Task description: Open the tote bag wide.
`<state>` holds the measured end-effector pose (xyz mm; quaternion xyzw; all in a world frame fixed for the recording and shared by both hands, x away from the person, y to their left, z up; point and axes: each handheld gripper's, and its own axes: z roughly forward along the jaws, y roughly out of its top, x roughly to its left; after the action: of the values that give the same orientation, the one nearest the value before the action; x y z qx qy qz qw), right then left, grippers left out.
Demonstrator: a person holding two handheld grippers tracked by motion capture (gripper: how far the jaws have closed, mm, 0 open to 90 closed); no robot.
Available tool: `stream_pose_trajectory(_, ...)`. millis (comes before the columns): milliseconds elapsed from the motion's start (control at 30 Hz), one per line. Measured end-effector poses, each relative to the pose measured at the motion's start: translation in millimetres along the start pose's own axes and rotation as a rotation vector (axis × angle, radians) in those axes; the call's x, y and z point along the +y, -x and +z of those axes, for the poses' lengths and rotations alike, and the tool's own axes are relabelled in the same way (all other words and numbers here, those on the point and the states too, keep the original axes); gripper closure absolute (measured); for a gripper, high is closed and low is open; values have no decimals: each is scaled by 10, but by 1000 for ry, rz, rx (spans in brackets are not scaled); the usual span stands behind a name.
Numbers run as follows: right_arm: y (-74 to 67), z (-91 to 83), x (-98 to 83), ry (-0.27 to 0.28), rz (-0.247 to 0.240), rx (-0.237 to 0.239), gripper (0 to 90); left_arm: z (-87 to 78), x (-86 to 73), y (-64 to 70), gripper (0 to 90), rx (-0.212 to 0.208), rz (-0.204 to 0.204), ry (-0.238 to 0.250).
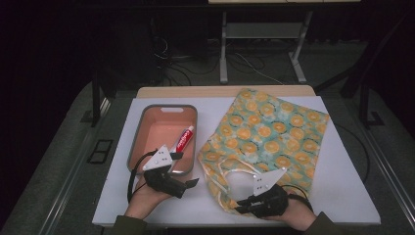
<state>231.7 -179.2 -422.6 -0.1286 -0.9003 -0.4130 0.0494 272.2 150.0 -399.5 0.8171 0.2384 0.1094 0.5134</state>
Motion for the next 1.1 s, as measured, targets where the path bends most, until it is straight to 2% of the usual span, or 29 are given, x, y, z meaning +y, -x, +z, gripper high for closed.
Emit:
stream_pose_trajectory(67, 35, -59, 17, 30, 4, -7, 843, 0, 0, 0, 0, 1, 1, -1)
stream_pose_trajectory(167, 58, -108, 37, 48, 8, -22, 857, 0, 1, 0, 0, 2, 1, -2)
stream_pose_trajectory(300, 173, -294, 115, 103, 7, -89, 871, 2, 2, -3, 0, 2, 1, -1)
stream_pose_trajectory(333, 173, -294, 115, 103, 7, -89, 871, 3, 2, -3, 0, 2, 1, -1)
stream_pose_trajectory(400, 246, -384, 153, 117, 8, -131, 873, 6, 2, -3, 0, 1, -1, -1)
stream_pose_trajectory(600, 581, -615, 205, 151, 49, -241, 875, 10, 3, -3, 0, 0, -3, 0)
stream_pose_trajectory(633, 709, -674, 201, 158, 70, -278, 875, 10, 3, -3, 0, 1, -2, 0)
stream_pose_trajectory(667, 709, -674, 201, 158, 70, -278, 875, 11, 3, -2, 0, 1, -3, 0)
stream_pose_trajectory(767, 905, -770, 185, 158, 100, -339, 874, 11, 3, -3, 0, 1, -3, 0)
stream_pose_trajectory(833, 1036, -847, 162, 168, 132, -375, 874, 13, 3, -4, 0, 1, -3, 0)
stream_pose_trajectory(867, 1161, -915, 132, 168, 155, -419, 874, 13, 3, -4, 0, 2, -4, 0)
stream_pose_trajectory(900, 1231, -947, 110, 174, 170, -431, 874, 14, 2, -4, 0, 1, -3, 0)
stream_pose_trajectory(933, 1231, -947, 110, 174, 170, -431, 874, 14, 2, -4, 0, 2, -2, 0)
stream_pose_trajectory(1000, 1354, -983, 61, 170, 201, -466, 874, 14, 2, -4, 0, 2, -3, 0)
stream_pose_trajectory(1100, 1532, -995, -42, 166, 250, -487, 874, 14, 2, -4, 0, 2, -3, 1)
